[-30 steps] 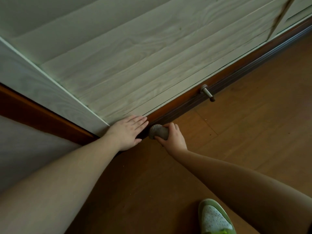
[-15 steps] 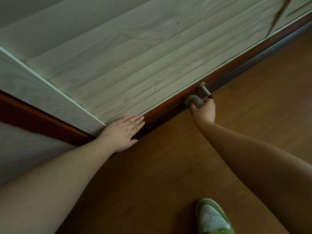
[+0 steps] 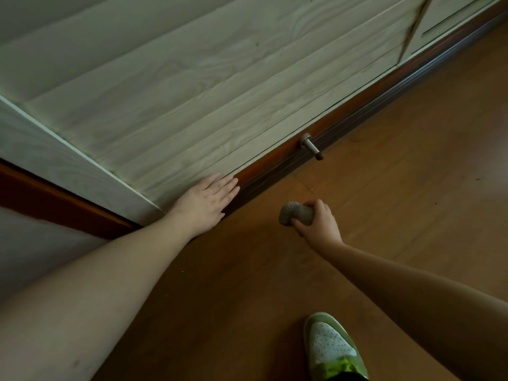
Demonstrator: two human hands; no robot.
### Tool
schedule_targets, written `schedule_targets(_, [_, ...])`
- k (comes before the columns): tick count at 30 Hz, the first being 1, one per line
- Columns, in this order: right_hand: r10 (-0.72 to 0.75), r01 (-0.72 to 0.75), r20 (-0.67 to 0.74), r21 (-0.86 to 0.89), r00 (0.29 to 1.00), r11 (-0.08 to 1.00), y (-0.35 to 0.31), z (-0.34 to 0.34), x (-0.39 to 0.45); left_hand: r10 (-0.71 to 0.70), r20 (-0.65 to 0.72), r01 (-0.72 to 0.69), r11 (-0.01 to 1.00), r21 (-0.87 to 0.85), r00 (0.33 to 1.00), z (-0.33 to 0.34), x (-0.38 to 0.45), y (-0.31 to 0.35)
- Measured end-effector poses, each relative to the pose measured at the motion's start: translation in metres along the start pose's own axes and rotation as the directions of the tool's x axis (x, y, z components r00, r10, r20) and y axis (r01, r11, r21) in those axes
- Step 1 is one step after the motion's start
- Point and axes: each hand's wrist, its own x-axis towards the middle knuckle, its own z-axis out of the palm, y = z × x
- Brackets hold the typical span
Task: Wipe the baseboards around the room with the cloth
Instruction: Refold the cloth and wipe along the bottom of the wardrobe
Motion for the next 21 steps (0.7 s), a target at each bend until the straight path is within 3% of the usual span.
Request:
schedule_targets(5, [0.016,-0.015,0.031,-0.005,0.999,1.0,0.015,-0.009,-0.018,0.001,0.173,-0.02,0.994,0.108,0.985,-0.014,0.026,-0.002])
schedule_targets(11, [-0.026,0.028,0.059,-0.035,0.998,0.999,0.024,-0.001,-0.013,-0.071,0.094,0.046,0.97,0.24,0.993,-0.024,0.043,-0.014])
schedule_targets(21, [-0.273,0.281,0.088,-0.093,0.958,0.955,-0.034,0.075,0.033,0.037,0.144,-0.073,0.964,0.256,0.989,-0.015,0.063,-0.039])
